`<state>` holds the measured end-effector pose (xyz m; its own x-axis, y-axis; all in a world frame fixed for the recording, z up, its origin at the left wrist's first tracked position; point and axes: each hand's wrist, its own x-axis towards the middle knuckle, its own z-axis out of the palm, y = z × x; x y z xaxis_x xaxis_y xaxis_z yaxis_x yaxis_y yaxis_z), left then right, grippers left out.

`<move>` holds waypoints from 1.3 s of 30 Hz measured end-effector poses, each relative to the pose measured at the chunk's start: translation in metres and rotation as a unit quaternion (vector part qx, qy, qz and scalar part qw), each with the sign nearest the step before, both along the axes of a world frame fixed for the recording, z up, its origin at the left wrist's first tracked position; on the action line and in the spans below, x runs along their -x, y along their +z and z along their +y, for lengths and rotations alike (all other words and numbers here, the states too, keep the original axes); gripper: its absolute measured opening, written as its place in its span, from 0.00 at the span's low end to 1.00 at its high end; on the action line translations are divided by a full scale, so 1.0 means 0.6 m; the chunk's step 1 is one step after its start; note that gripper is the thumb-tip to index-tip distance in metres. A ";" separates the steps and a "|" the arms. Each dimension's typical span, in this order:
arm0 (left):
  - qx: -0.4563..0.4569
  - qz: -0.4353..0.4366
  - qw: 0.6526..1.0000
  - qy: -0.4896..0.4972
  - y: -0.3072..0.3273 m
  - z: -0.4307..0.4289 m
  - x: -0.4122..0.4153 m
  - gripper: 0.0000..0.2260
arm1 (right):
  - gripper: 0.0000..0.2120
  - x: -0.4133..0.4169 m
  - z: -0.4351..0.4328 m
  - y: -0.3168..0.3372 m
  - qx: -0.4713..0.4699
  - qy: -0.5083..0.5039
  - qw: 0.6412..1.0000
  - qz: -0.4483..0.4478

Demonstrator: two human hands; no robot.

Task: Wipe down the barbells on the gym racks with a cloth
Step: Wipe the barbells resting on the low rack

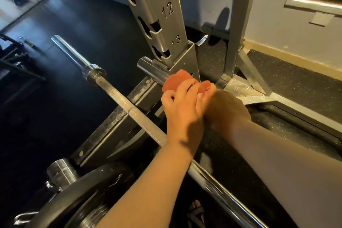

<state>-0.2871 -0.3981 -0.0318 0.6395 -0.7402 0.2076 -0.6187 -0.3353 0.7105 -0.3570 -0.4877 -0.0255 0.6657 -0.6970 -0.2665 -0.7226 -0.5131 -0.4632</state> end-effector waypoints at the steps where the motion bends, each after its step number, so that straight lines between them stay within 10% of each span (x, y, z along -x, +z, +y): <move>1: -0.026 -0.010 1.000 0.005 -0.003 0.000 -0.006 0.11 | 0.11 0.000 -0.002 -0.007 0.015 0.004 1.000 -0.001; 6: -0.082 -0.132 0.988 0.003 -0.002 -0.014 -0.020 0.14 | 0.12 0.009 -0.003 0.015 -0.016 0.001 0.999 -0.028; 15: 0.025 0.132 0.963 0.235 0.000 -0.054 0.082 0.07 | 0.23 0.212 0.007 0.020 0.129 0.111 0.983 0.072; 24: -0.052 0.032 0.995 0.073 -0.011 -0.033 0.103 0.13 | 0.34 0.197 0.003 0.006 0.138 0.065 0.988 0.017; 32: -0.043 0.113 0.973 0.194 -0.010 -0.067 0.126 0.12 | 0.27 0.194 0.001 -0.003 0.149 0.049 0.987 0.023; 39: -0.086 0.135 0.986 -0.050 -0.017 -0.018 0.125 0.12 | 0.17 0.194 -0.006 -0.008 0.098 0.053 0.994 0.010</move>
